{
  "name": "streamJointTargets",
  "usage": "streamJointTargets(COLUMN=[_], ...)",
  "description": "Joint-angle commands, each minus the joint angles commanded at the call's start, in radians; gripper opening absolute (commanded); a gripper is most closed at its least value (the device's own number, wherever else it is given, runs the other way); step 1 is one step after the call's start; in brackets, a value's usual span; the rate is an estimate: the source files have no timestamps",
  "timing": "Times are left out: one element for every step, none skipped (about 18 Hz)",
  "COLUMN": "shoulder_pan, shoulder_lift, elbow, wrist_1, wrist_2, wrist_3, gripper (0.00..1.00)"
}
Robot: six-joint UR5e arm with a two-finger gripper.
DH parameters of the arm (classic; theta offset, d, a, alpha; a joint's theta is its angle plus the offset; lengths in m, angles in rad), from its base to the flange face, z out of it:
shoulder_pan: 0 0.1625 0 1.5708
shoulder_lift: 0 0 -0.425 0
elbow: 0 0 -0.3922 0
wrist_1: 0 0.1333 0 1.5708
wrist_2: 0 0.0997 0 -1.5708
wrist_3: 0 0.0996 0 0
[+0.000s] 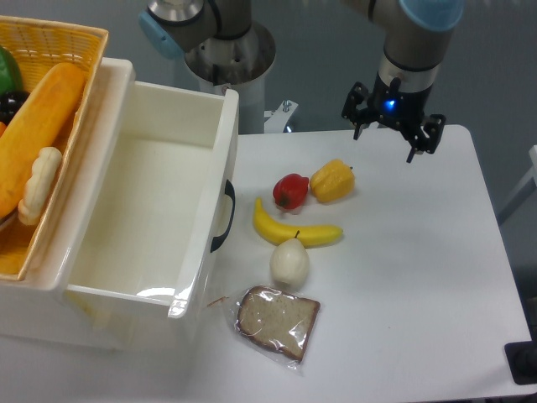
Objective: Pick up the pear
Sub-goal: 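Move the open gripper down toward the fruit group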
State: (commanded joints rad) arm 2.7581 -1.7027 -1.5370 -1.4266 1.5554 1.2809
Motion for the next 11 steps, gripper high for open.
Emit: streamJointTargets(shoulder_pan=[-0.002, -0.002, -0.006, -0.012, -0.014, -0.015, -0.018, -0.023, -0.031, -0.038, -0.044], shoulder_lift=[0.000, 0.000, 0.000, -0.002, -0.002, -0.005, -0.008, -0.012, -0.024, -0.038, -0.047], elbow=[0.000, 0.000, 0.000, 0.000, -0.002, -0.006, -0.017, -0.028, -0.040, -0.052, -0.057], wrist_1=[0.000, 0.002, 0.002, 0.003, 0.003, 0.003, 0.005, 0.005, 0.008, 0.008, 0.008], wrist_2=[0.000, -0.003, -0.003, -0.003, -0.003, -0.003, -0.003, -0.005, -0.008, -0.014, -0.030], wrist_3=[0.000, -0.002, -0.008, -0.015, -0.024, -0.032, -0.040, -0.051, -0.079, -0.128, -0.185], gripper=[1.00, 1.00, 1.00, 1.00, 1.00, 1.00, 1.00, 1.00, 1.00, 1.00, 1.00])
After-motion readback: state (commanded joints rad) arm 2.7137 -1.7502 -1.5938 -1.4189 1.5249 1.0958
